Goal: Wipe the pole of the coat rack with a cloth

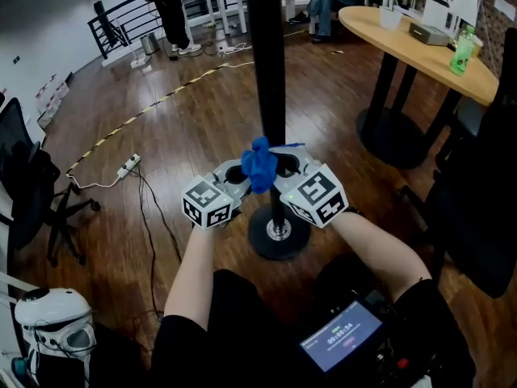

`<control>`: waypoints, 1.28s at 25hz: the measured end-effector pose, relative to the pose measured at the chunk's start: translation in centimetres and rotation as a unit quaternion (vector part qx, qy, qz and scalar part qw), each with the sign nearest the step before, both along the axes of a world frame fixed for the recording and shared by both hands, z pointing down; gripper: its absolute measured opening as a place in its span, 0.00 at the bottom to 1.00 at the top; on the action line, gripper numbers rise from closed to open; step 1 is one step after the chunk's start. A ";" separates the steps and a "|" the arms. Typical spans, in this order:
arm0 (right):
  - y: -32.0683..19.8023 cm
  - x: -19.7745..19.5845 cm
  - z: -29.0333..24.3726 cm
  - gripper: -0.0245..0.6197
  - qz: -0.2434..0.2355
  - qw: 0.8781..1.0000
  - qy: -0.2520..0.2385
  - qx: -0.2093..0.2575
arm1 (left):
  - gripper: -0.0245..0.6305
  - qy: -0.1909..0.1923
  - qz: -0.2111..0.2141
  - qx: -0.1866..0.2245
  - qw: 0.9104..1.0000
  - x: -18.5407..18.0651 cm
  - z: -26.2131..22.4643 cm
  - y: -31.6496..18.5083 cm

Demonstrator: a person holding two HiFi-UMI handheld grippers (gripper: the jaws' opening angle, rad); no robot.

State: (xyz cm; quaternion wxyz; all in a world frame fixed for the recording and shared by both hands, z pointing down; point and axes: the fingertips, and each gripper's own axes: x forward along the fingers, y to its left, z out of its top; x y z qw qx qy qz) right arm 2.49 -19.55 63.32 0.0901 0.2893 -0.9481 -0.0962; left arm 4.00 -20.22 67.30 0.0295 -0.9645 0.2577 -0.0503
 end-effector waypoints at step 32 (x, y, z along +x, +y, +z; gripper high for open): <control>-0.3 3.4 -26.6 0.12 0.029 0.983 -0.138 0.117 | 0.04 0.047 0.049 0.187 0.980 1.8 -26.6 3.0</control>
